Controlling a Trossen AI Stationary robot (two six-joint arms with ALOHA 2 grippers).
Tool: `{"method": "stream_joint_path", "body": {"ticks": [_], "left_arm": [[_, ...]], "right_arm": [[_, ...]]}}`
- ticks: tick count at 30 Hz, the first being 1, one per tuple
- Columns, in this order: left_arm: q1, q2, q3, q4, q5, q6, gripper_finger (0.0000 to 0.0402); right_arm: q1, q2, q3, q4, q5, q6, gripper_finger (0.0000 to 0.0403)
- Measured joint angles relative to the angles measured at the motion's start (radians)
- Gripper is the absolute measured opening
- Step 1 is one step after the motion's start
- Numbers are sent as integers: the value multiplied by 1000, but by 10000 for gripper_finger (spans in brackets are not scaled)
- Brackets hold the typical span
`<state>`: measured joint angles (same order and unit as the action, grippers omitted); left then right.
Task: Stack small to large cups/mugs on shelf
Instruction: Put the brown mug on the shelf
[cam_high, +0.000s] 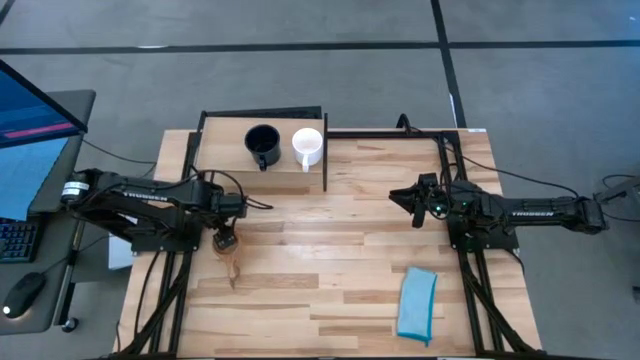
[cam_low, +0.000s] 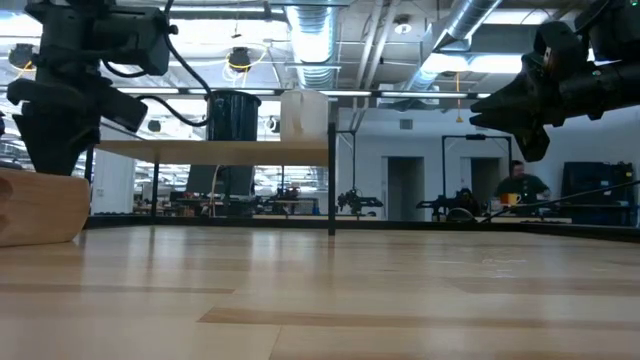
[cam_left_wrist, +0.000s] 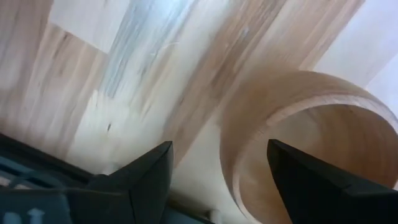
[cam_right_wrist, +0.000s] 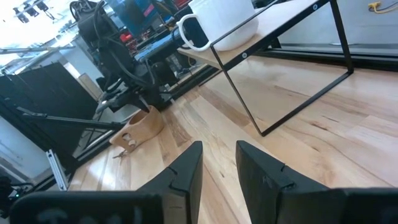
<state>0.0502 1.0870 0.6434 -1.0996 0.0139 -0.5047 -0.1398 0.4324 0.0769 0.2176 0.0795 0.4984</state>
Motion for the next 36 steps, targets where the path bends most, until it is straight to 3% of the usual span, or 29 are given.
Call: {"method": "stream_joint_path", "body": {"ticks": [21,26,36], "left_arm": [[0,0,-111,136,28,-12,243],[0,0,-111,149,26,-12,198],[0,0,-111,148,26,-12,63]], "right_arm": [[0,0,0,0,0,0,118],[0,0,0,0,0,0,118],[0,0,0,0,0,0,118]]}}
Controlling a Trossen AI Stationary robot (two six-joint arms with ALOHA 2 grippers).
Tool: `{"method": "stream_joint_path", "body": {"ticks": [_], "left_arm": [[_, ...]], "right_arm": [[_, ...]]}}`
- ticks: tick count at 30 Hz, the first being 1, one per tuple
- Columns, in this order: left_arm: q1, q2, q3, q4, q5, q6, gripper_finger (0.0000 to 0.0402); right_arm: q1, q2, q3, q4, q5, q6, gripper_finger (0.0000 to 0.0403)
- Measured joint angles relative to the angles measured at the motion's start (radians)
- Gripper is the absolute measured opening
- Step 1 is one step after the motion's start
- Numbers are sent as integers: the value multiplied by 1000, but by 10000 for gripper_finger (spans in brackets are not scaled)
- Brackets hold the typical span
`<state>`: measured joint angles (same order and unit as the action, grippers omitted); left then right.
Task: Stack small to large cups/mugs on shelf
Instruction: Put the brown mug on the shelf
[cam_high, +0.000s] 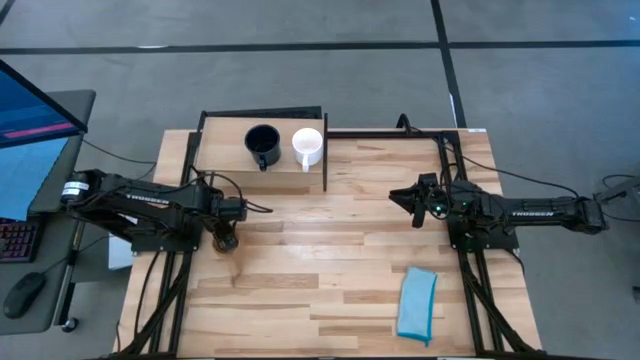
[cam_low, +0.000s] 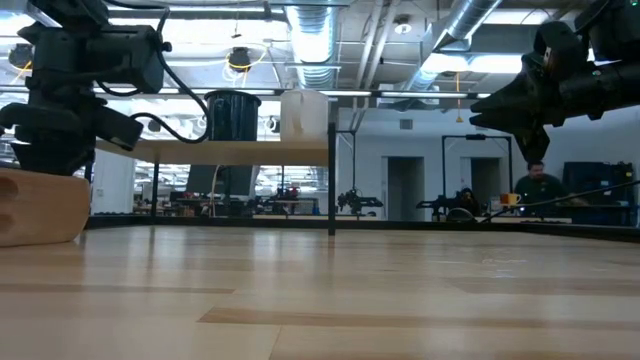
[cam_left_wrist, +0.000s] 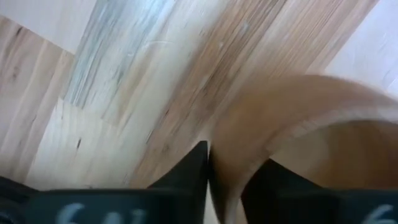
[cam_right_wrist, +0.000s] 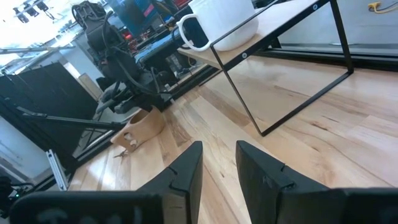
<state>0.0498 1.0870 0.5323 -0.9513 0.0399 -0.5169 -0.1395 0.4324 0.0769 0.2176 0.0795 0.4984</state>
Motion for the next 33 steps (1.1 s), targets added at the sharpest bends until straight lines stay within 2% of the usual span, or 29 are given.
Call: {"method": "stream_joint_path", "body": {"ticks": [3,17,24,33], "left_arm": [[0,-1,1,6,10,-1,25],[0,0,21,17,31,-16,26],[0,0,138,5,95,49,26],[0,0,392,-248,120,161,26]], "right_arm": [[0,0,0,0,0,0,118],[0,0,0,-1,0,0,118],[0,0,0,-1,0,-1,118],[0,0,0,-19,0,-1,118]]}}
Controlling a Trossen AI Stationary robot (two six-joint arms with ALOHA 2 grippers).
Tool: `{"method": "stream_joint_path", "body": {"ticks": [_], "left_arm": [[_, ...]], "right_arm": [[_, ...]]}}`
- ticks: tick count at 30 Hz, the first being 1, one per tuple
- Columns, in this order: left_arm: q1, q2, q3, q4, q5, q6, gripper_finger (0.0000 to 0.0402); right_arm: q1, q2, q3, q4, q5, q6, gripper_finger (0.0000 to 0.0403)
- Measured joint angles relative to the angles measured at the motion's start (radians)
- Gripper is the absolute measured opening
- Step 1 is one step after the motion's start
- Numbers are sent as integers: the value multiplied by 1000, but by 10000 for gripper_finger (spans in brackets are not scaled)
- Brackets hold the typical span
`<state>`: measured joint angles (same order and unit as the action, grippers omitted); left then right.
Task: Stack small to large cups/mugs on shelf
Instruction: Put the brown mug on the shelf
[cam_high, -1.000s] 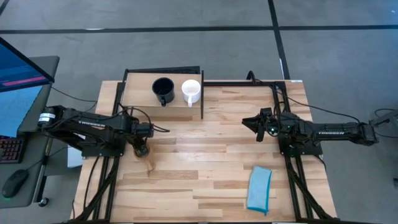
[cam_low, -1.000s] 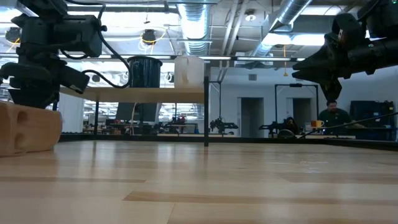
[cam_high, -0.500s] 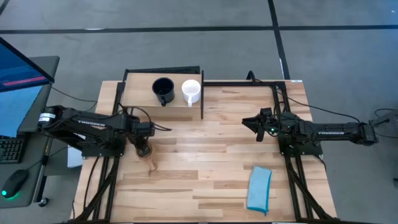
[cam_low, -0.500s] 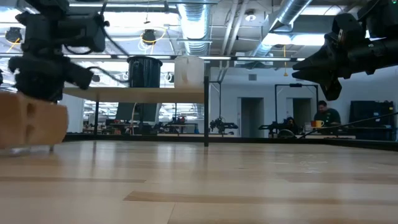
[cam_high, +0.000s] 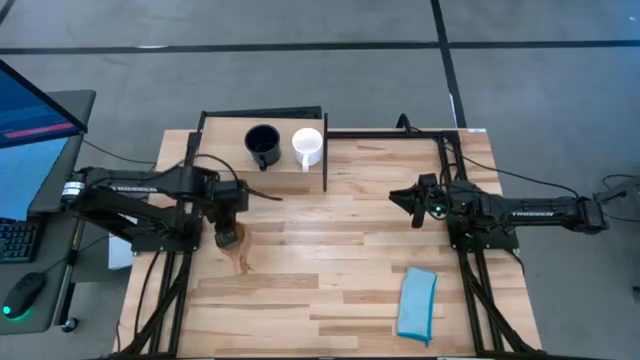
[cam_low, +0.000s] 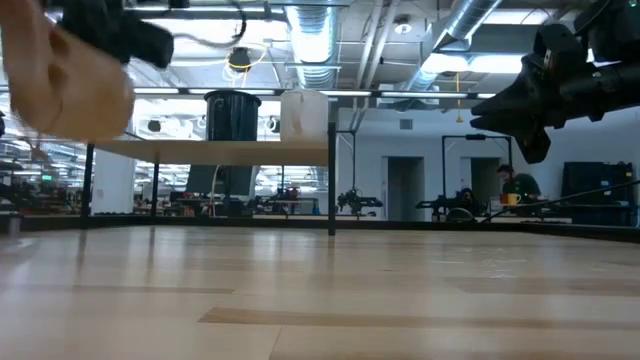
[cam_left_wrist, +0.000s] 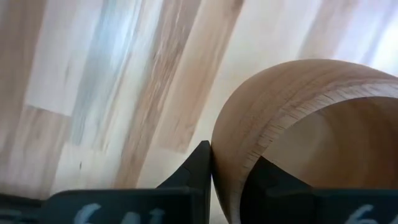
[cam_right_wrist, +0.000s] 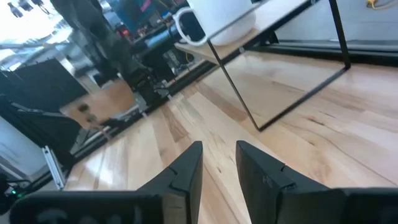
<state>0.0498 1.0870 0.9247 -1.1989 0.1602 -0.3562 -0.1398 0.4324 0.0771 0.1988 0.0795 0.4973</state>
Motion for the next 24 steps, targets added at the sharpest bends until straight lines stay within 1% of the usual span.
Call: {"method": "stream_joint_path", "body": {"ticks": [5,8,11,15,17,19,22,24], "left_arm": [[0,0,184,-87,6,22,26],[0,0,296,-124,-27,53,26],[0,0,400,-149,-94,90,26],[17,0,517,-254,-205,189,26],[42,0,556,-304,-277,196,26],[82,10,582,-358,-303,209,26],[146,17,596,-362,-294,266,26],[194,29,598,-355,-257,321,26]], "right_arm": [[0,0,0,-27,0,0,118],[0,0,0,-27,0,0,118],[0,0,0,-27,0,0,118],[0,0,0,-25,0,0,118],[0,0,0,-13,0,0,118],[0,0,0,7,0,0,118],[0,0,0,44,0,0,118],[0,0,0,58,0,0,118]]}}
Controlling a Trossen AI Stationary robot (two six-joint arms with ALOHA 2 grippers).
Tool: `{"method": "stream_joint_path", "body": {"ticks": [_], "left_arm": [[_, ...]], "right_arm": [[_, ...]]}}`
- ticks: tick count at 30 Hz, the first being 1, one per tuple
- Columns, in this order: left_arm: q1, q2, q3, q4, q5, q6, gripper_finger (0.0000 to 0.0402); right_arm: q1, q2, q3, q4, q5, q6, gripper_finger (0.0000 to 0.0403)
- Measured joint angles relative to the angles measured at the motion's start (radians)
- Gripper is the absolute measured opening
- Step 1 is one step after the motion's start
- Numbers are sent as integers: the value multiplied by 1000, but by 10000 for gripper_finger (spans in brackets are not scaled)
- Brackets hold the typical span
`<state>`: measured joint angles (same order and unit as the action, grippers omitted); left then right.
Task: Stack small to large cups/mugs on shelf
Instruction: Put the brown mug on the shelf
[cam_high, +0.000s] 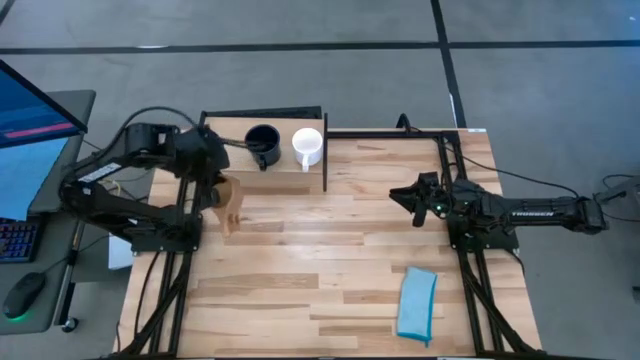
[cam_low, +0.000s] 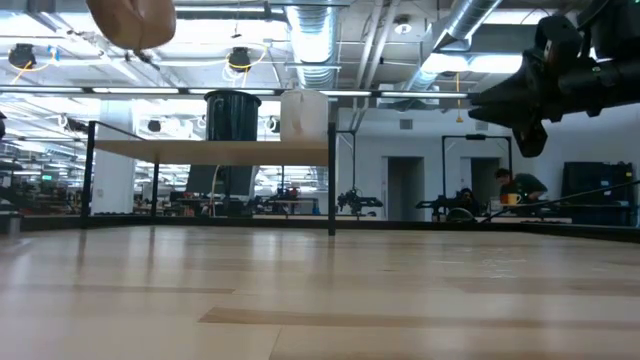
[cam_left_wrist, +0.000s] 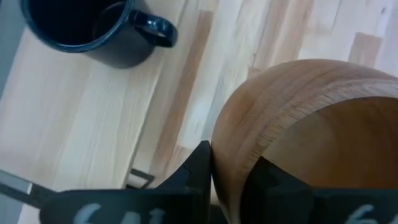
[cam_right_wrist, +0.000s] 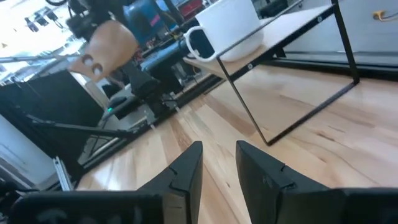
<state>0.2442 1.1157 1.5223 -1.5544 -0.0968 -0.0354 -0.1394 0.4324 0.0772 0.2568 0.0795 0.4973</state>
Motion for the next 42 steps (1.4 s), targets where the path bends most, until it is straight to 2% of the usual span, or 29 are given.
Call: {"method": "stream_joint_path", "body": {"ticks": [12,19,23,28,33,36,42], "left_arm": [[382,65,-1,0,93,303,26],[598,70,-1,-13,87,464,26],[640,104,-1,-7,26,496,26],[650,176,-1,9,-160,511,26],[646,248,31,8,-141,513,26],[628,291,89,22,-93,515,26],[624,364,230,30,-95,585,26]], "right_arm": [[2,0,0,21,0,0,118],[2,0,0,21,0,0,118],[2,0,0,21,0,0,118],[2,0,0,21,0,1,118],[2,0,0,21,0,1,118],[2,0,0,21,0,1,118],[2,0,0,21,0,1,118]]}}
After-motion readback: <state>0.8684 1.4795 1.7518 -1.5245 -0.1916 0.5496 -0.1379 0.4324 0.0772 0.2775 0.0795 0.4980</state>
